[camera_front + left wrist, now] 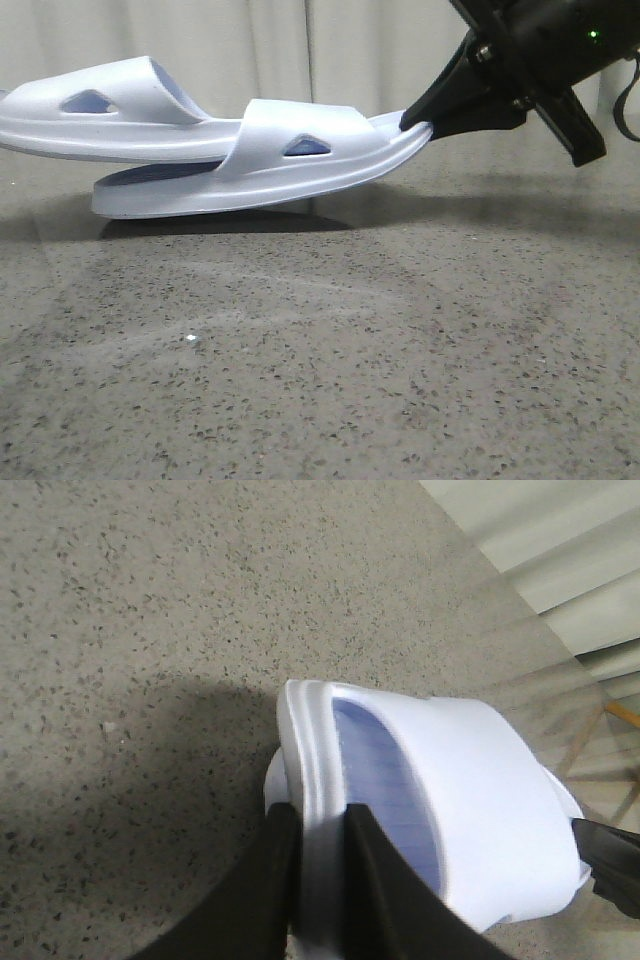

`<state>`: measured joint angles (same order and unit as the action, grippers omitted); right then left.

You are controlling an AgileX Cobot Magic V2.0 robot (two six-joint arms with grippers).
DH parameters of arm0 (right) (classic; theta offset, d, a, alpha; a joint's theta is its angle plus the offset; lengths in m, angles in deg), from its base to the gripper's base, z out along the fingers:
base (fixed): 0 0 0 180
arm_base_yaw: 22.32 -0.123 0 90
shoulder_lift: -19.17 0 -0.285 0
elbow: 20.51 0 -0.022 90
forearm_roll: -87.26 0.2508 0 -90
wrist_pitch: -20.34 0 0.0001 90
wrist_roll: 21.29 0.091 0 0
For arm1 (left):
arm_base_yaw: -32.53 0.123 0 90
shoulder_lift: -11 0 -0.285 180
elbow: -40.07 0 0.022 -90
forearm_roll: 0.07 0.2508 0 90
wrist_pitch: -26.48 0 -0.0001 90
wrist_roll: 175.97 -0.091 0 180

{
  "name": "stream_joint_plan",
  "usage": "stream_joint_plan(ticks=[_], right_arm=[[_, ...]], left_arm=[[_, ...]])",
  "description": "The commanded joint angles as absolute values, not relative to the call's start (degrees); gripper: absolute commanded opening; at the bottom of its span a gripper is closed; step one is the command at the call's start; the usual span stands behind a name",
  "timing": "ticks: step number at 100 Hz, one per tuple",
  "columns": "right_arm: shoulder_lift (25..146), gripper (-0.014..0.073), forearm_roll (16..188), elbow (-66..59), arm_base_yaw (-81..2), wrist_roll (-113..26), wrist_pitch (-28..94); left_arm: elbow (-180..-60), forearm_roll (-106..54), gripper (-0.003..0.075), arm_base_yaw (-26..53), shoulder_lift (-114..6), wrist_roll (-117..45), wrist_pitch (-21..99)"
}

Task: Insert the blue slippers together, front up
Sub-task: 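Lower the stacked slippers onto the table, both facing up, then open both grippers and lift them away from the slippers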

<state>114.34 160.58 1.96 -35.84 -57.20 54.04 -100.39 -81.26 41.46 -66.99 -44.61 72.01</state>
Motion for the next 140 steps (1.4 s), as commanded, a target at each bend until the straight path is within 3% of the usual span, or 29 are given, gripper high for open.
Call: stream_joint_plan(ticks=[1,74,91,100,110,125,140], right_arm=[[113.2,-0.0106,163.2,0.7,-36.2,-57.7,55.9],[113.7,-0.0103,163.6,0.7,-36.2,-57.7,55.9],[113.7,0.0038,162.8,0.7,-36.2,-57.7,56.9],[113.7,0.0170,162.8,0.7,-36.2,-57.7,56.9],[113.7,0.0290,162.8,0.7,-36.2,-57.7,56.9],[113.7,0.0305,162.8,0.7,-36.2,-57.7,56.8],[113.7,0.0305,162.8,0.7,-36.2,-57.7,55.7]], left_arm=[[-102.8,-83.7,0.0015,40.9,-65.9,-45.7,74.4],[-102.8,-82.5,0.0016,40.9,-68.0,-45.7,74.5],[-102.8,-82.5,0.0021,40.9,-68.0,-45.7,74.6],[-102.8,-82.0,0.0077,40.9,-68.0,-45.7,74.6],[-102.8,-81.8,0.0208,40.9,-68.0,-45.7,74.6],[-102.8,-81.8,0.0408,40.9,-68.0,-45.7,74.6],[-102.8,-81.8,0.0426,40.9,-68.0,-45.4,74.6]])
